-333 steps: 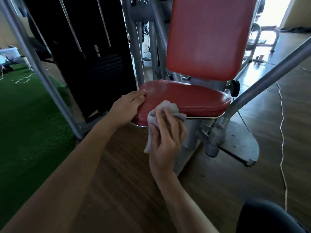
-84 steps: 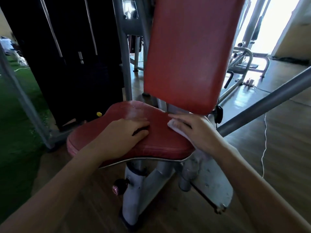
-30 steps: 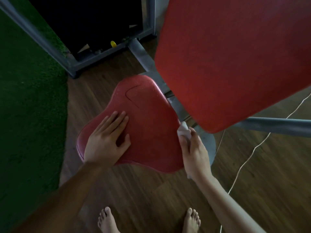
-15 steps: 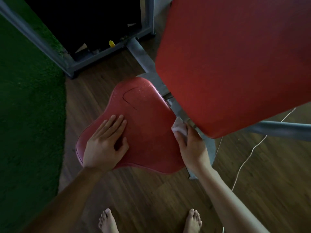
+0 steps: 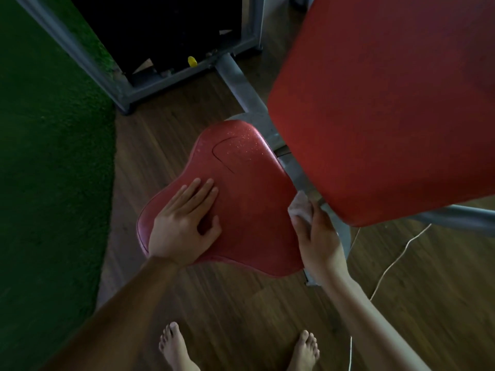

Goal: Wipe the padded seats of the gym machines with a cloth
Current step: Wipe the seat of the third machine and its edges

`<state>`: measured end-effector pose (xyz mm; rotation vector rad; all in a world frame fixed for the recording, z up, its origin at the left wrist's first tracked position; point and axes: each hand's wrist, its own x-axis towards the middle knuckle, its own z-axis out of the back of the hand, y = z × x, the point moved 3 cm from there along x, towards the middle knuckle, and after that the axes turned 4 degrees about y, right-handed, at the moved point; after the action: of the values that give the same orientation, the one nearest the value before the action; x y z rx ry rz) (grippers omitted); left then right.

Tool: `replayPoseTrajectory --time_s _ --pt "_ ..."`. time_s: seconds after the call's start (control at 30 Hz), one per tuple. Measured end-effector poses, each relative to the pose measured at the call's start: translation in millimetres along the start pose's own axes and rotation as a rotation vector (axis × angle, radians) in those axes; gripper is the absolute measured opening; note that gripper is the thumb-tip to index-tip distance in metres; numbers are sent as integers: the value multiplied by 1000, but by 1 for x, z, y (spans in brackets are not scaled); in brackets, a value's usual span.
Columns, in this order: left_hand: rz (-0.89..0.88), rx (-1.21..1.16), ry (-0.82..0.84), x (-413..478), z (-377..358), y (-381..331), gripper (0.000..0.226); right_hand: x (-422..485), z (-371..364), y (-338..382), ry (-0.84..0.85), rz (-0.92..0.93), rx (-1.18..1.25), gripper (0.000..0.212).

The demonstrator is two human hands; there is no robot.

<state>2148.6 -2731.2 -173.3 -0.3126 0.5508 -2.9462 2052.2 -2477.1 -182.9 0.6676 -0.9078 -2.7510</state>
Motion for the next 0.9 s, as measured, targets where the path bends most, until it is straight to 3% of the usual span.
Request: replayPoseTrajectory --time_s 0.17,0.3,0.43,0.53,0.73,0.83,0.9 --pt "7 11 10 0 1 -1 48 19 -7 13 -89 47 -52 65" --pt "35 -2 10 1 2 0 48 41 -11 29 -54 67 -117 64" --pt "101 -2 22 1 5 0 47 25 -12 33 -112 101 -253 83" --pt "133 12 43 2 5 0 49 43 -13 42 -13 68 -220 74" --pt "155 42 77 4 4 0 48 105 -21 80 -16 86 -206 63" --pt "164 58 121 6 5 -1 49 92 -17 72 -32 97 -159 72" --pt "177 65 143 7 6 -1 50 69 -13 56 -22 102 -140 65"
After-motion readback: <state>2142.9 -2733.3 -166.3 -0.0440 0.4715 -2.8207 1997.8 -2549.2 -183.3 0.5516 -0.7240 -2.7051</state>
